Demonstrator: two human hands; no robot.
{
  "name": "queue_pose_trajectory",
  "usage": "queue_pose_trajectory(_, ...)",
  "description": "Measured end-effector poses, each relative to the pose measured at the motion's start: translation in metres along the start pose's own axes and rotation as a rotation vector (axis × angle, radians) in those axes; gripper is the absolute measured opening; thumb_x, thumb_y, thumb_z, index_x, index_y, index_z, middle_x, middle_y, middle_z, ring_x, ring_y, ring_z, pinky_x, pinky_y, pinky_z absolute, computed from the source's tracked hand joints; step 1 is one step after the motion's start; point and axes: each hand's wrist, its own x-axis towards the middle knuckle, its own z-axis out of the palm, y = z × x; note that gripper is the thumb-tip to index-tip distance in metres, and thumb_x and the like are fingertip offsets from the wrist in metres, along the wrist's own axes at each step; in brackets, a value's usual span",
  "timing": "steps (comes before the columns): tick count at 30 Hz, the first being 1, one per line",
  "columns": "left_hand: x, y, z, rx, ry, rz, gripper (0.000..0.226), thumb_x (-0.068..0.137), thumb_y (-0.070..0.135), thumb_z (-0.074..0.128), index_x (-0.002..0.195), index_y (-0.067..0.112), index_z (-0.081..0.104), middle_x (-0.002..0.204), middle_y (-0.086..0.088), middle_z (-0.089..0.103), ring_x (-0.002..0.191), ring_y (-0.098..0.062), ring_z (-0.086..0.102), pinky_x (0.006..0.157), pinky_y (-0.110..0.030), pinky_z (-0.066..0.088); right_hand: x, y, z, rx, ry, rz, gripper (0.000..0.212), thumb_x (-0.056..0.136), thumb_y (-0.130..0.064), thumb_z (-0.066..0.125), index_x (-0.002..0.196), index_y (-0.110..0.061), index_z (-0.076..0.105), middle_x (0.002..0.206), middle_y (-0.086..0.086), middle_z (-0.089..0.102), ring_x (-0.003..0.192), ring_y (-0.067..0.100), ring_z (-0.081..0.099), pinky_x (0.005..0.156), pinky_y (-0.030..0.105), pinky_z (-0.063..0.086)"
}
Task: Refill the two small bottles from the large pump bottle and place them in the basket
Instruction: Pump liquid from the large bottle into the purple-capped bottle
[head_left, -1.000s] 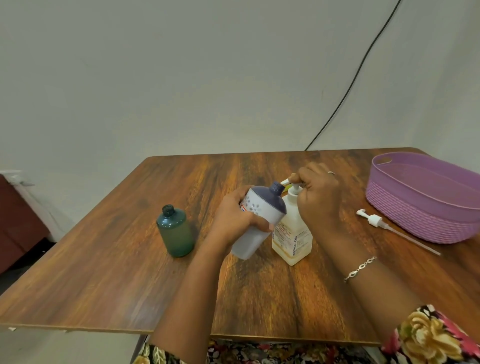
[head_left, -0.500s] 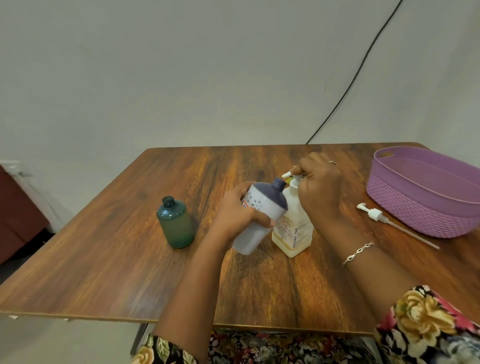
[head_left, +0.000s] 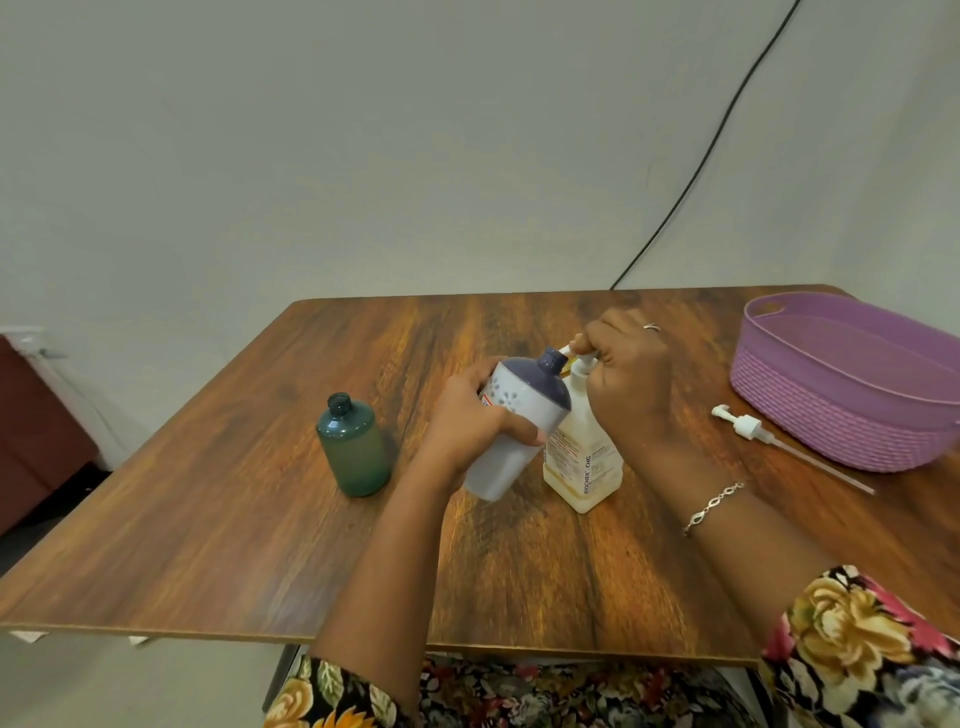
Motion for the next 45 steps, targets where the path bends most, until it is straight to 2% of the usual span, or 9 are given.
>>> queue_pose_trajectory(3, -0.001, 0.002, 0.0, 0.014, 0.006, 0.014, 0.053, 0.063, 0.002, 0.077, 0.108, 0.022, 0.057, 0.1, -0.002, 0.06, 0.087, -0.019, 0.058, 0.062, -0.028, 0.049, 0.004, 0.003, -0.007, 0.033, 0.004, -0.003, 0.018, 0.071, 0.008, 0.047, 0.065, 0.002, 0.063, 0.066, 0.015, 0.061, 0.063, 0.031, 0.054, 0.054, 0.035, 0.042)
queue_pose_trajectory(7, -0.002, 0.001, 0.002, 0.043, -0.007, 0.023, 0.055, 0.065, 0.004, 0.076, 0.113, 0.02, 0.055, 0.107, -0.005, 0.059, 0.095, -0.024, 0.057, 0.073, -0.036, 0.051, 0.009, 0.006, -0.013, 0.054, 0.01, -0.004, 0.022, 0.073, -0.002, 0.044, 0.067, 0.004, 0.065, 0.067, 0.016, 0.063, 0.063, 0.031, 0.056, 0.056, 0.039, 0.047)
queue_pose_trajectory(12, 0.001, 0.004, 0.004, 0.014, -0.006, 0.008, 0.054, 0.063, 0.001, 0.077, 0.11, 0.021, 0.058, 0.105, -0.006, 0.061, 0.094, -0.026, 0.059, 0.068, -0.035, 0.052, 0.001, 0.006, -0.007, 0.03, 0.039, 0.017, 0.019, 0.067, 0.014, 0.049, 0.061, 0.001, 0.061, 0.062, 0.013, 0.059, 0.061, 0.028, 0.052, 0.053, 0.03, 0.038)
queue_pose_trajectory(20, 0.003, 0.005, 0.002, 0.042, -0.02, 0.011, 0.058, 0.063, 0.005, 0.078, 0.116, 0.018, 0.055, 0.108, -0.007, 0.06, 0.098, -0.027, 0.058, 0.079, -0.045, 0.052, 0.009, 0.009, -0.012, 0.121, 0.04, 0.072, 0.016, 0.072, 0.006, 0.051, 0.066, 0.002, 0.064, 0.068, 0.014, 0.062, 0.064, 0.028, 0.056, 0.056, 0.036, 0.045)
queue_pose_trajectory(25, 0.004, 0.004, 0.002, 0.035, -0.019, 0.008, 0.054, 0.065, 0.001, 0.076, 0.112, 0.02, 0.056, 0.105, -0.005, 0.061, 0.094, -0.025, 0.058, 0.072, -0.037, 0.052, 0.003, 0.006, -0.006, 0.067, 0.04, 0.04, 0.02, 0.067, 0.015, 0.047, 0.06, 0.001, 0.06, 0.061, 0.011, 0.057, 0.061, 0.027, 0.05, 0.054, 0.028, 0.033)
queue_pose_trajectory(28, 0.003, 0.002, 0.001, 0.028, -0.026, 0.017, 0.053, 0.066, 0.0, 0.074, 0.111, 0.02, 0.056, 0.105, -0.005, 0.06, 0.095, -0.025, 0.058, 0.07, -0.034, 0.051, 0.003, 0.007, -0.009, 0.118, 0.04, 0.072, 0.019, 0.07, 0.007, 0.046, 0.062, 0.003, 0.063, 0.064, 0.013, 0.06, 0.064, 0.029, 0.053, 0.054, 0.033, 0.04)
queue_pose_trajectory(32, 0.001, 0.001, 0.0, 0.065, -0.03, 0.025, 0.056, 0.068, 0.002, 0.075, 0.118, 0.016, 0.055, 0.111, -0.009, 0.059, 0.1, -0.026, 0.057, 0.08, -0.043, 0.052, 0.008, 0.008, -0.012, 0.167, 0.058, 0.096, 0.021, 0.073, -0.002, 0.046, 0.067, 0.002, 0.066, 0.069, 0.014, 0.063, 0.067, 0.029, 0.057, 0.059, 0.037, 0.046)
queue_pose_trajectory(40, 0.001, 0.003, 0.002, 0.046, -0.017, -0.003, 0.057, 0.063, 0.004, 0.078, 0.114, 0.018, 0.057, 0.107, -0.007, 0.061, 0.096, -0.027, 0.059, 0.075, -0.041, 0.053, 0.001, 0.005, -0.002, 0.074, 0.061, 0.061, 0.02, 0.069, 0.017, 0.049, 0.061, 0.003, 0.061, 0.062, 0.014, 0.058, 0.061, 0.03, 0.051, 0.053, 0.031, 0.037)
queue_pose_trajectory(45, -0.003, 0.008, 0.001, 0.041, -0.024, -0.002, 0.063, 0.048, 0.02, 0.075, 0.109, 0.022, 0.057, 0.106, -0.006, 0.061, 0.095, -0.025, 0.059, 0.074, -0.04, 0.052, 0.005, 0.01, -0.008, 0.19, 0.094, 0.096, 0.024, 0.075, -0.003, 0.044, 0.066, 0.002, 0.066, 0.068, 0.014, 0.062, 0.066, 0.029, 0.056, 0.057, 0.036, 0.045)
